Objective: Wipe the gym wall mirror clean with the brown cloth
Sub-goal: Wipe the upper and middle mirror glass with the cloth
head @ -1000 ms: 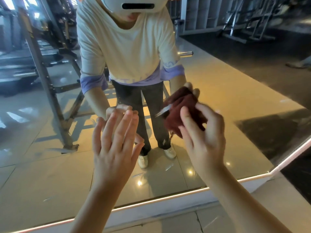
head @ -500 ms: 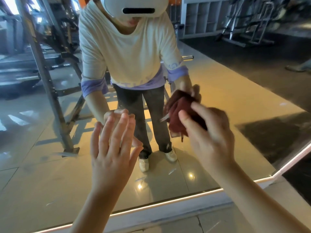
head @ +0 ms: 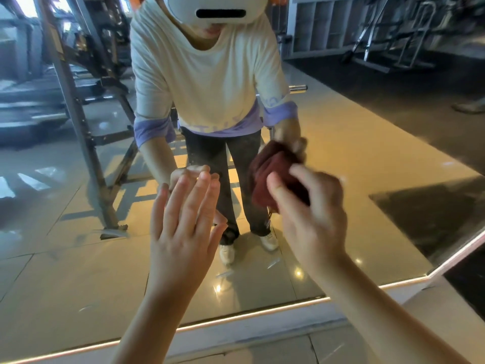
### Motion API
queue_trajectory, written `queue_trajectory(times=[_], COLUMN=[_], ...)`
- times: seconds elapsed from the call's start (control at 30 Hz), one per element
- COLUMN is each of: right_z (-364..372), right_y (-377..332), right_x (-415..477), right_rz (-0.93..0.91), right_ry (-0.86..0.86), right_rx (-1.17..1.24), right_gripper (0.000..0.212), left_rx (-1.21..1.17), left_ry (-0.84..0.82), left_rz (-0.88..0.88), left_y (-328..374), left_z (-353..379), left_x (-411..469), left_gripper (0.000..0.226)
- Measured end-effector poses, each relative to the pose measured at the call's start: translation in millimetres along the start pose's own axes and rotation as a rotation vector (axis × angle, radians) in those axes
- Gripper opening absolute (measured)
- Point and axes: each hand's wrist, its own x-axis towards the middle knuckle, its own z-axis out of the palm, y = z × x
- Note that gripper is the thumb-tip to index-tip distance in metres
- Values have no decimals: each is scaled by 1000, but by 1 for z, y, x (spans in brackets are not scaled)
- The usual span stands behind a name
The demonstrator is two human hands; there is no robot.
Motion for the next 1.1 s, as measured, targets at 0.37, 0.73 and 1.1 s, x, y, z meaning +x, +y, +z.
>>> queue_trajectory(times=[0.37,0.73,1.1], right_z=[1,-3,-3], right_y=[-5,-12,2], right_x=[-15,-5,11], right_rz=[-90,176,470], right_ry=[-105,-51,180], right_rx=[-22,-92,68], right_gripper=[24,46,28], left_rx=[7,5,1], left_ry=[0,-5,12], left_rz=[12,10,8], left_y=[-1,0,0], left_z=[0,0,2], left_x=[-1,-1,-2], left_gripper=[77,75,75])
